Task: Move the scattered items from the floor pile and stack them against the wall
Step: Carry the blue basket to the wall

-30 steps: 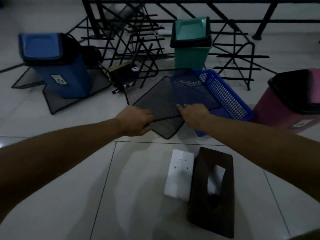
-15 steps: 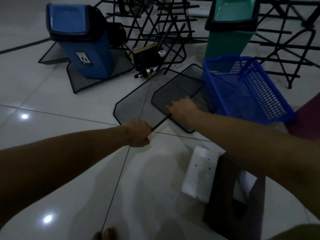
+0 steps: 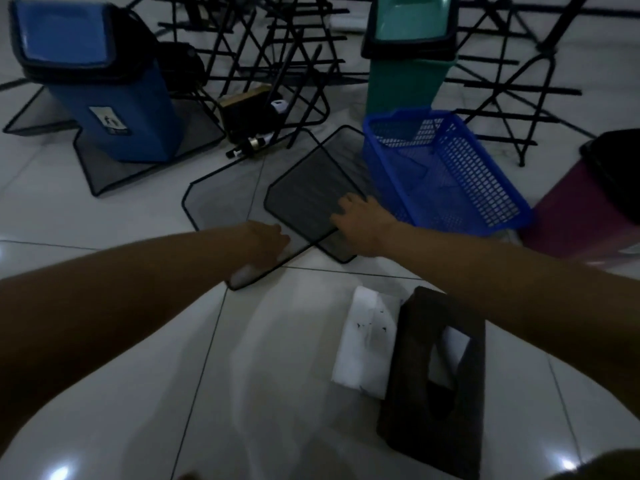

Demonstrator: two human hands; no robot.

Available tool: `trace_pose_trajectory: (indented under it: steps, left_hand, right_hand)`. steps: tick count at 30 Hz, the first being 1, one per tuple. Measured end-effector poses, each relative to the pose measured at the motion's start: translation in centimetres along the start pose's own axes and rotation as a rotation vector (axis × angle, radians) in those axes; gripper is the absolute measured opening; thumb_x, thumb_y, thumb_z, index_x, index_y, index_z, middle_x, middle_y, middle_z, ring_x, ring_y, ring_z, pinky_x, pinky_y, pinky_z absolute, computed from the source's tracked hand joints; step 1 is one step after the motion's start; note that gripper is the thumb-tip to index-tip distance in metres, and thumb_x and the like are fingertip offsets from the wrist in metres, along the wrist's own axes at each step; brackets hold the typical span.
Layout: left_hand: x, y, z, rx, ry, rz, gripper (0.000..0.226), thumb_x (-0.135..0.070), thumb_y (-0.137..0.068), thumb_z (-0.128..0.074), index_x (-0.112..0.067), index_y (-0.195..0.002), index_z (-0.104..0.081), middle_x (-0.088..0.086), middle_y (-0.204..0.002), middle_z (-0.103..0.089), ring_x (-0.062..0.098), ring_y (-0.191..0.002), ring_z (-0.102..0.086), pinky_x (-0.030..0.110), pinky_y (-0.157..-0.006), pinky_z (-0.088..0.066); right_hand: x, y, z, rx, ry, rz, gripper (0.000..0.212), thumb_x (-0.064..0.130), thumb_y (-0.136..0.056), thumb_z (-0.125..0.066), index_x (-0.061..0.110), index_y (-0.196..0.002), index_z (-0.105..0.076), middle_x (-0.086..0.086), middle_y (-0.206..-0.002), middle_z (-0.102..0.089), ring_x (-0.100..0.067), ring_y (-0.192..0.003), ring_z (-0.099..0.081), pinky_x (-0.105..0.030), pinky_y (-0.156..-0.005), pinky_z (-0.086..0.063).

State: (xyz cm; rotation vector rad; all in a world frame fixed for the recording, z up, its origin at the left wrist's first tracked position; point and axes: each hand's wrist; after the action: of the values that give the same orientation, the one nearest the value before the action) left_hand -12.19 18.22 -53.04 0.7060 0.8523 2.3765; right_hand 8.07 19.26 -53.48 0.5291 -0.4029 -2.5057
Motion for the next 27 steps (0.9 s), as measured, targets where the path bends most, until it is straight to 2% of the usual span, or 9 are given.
trace_pose_trajectory:
  steps: [2,5,11,14,16,19,22,24,27]
  left_hand:
    - [-0.7,-1.0,1.6,-0.049,0.027,-0.022,0.058,-0.032,-0.102,-0.038,-0.01,-0.152,-0.015,0.013,-0.154,-0.024,0.028,-0.134,-0.038,0.033,-0.103,-0.036]
    - [-2.3,-2.3,4.0,-0.1,0.016,-0.072,0.051,-0.034,-0.101,-0.041,-0.009,-0.145,-0.033,0.013,-0.145,-0.037,0.026,-0.129,-0.041,0.033,-0.101,-0.037]
    - [-6.4,-3.9,7.9,-0.234,0.026,-0.206,0.045,-0.032,-0.098,-0.045,-0.009,-0.137,-0.042,0.013,-0.141,-0.039,0.028,-0.125,-0.045,0.032,-0.098,-0.04]
    - [-8.1,-4.7,8.9,-0.268,0.013,-0.218,0.047,-0.028,-0.096,-0.047,-0.005,-0.138,-0.041,0.015,-0.142,-0.042,0.029,-0.127,-0.045,0.035,-0.099,-0.041]
    - [-9.2,-4.9,9.5,-0.259,-0.002,-0.252,0.051,-0.029,-0.099,-0.043,-0.004,-0.142,-0.033,0.017,-0.144,-0.036,0.029,-0.127,-0.042,0.033,-0.1,-0.038]
    - [-10.6,-4.9,10.2,-0.273,-0.044,-0.283,0.058,-0.029,-0.1,-0.044,-0.007,-0.148,-0.021,0.016,-0.15,-0.025,0.029,-0.131,-0.037,0.033,-0.102,-0.034]
    - [-11.5,-4.8,10.9,-0.367,-0.091,-0.282,0.064,-0.029,-0.097,-0.049,-0.009,-0.149,-0.018,0.015,-0.148,-0.026,0.031,-0.128,-0.038,0.04,-0.102,-0.038]
    - [-12.1,-4.8,11.3,-0.477,-0.114,-0.254,0.066,-0.034,-0.094,-0.051,-0.009,-0.146,-0.02,0.015,-0.144,-0.028,0.032,-0.126,-0.038,0.043,-0.099,-0.041]
    - [-12.2,-4.4,11.5,-0.654,-0.073,-0.083,0.064,-0.044,-0.09,-0.05,-0.009,-0.137,-0.024,0.016,-0.139,-0.029,0.032,-0.123,-0.036,0.042,-0.094,-0.04]
  right_hand:
    - [-1.1,1.7,-0.6,-0.085,0.095,-0.066,0.057,0.036,-0.098,-0.045,0.016,-0.148,-0.028,-0.017,-0.155,-0.019,-0.035,-0.145,-0.015,-0.054,-0.113,-0.021]
    - [-3.3,4.6,-1.8,-0.12,0.062,-0.166,0.056,0.038,-0.097,-0.045,0.015,-0.145,-0.029,-0.017,-0.152,-0.022,-0.034,-0.141,-0.02,-0.053,-0.111,-0.023]
    - [-8.0,11.2,-4.9,0.033,-0.029,-0.271,0.066,0.052,-0.096,-0.034,0.015,-0.149,-0.02,-0.015,-0.152,-0.024,-0.033,-0.134,-0.033,-0.053,-0.108,-0.027]
    - [-9.4,13.4,-6.5,0.239,-0.006,-0.329,0.077,0.047,-0.092,-0.047,0.015,-0.153,-0.011,-0.014,-0.154,-0.022,-0.033,-0.137,-0.031,-0.055,-0.109,-0.027]
    - [-9.8,14.1,-7.4,0.299,0.028,-0.366,0.08,0.039,-0.091,-0.054,0.015,-0.153,-0.01,-0.014,-0.152,-0.026,-0.033,-0.136,-0.033,-0.057,-0.107,-0.031]
    - [-9.9,14.3,-7.9,0.282,0.134,-0.326,0.06,0.025,-0.097,-0.05,0.016,-0.15,-0.023,-0.013,-0.146,-0.037,-0.032,-0.13,-0.041,-0.058,-0.107,-0.03]
    - [-9.8,14.0,-7.5,0.274,0.251,-0.244,0.043,0.018,-0.099,-0.047,0.016,-0.141,-0.041,-0.009,-0.138,-0.048,-0.032,-0.124,-0.049,-0.06,-0.107,-0.029]
    - [-9.9,13.6,-7.5,0.194,0.292,-0.196,0.041,0.018,-0.098,-0.047,0.016,-0.139,-0.045,-0.008,-0.136,-0.051,-0.032,-0.122,-0.05,-0.059,-0.108,-0.031]
    - [-9.8,13.0,-6.8,0.021,0.214,-0.155,0.04,0.02,-0.099,-0.045,0.014,-0.138,-0.042,-0.01,-0.137,-0.051,-0.031,-0.121,-0.051,-0.053,-0.106,-0.031]
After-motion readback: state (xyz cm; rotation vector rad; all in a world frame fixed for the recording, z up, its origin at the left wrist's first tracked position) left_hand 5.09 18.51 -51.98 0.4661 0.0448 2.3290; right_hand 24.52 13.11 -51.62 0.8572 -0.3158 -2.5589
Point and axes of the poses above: each hand's wrist, its own y-axis away from the middle knuckle, its own z-axis out of the back of the hand, x = y × z
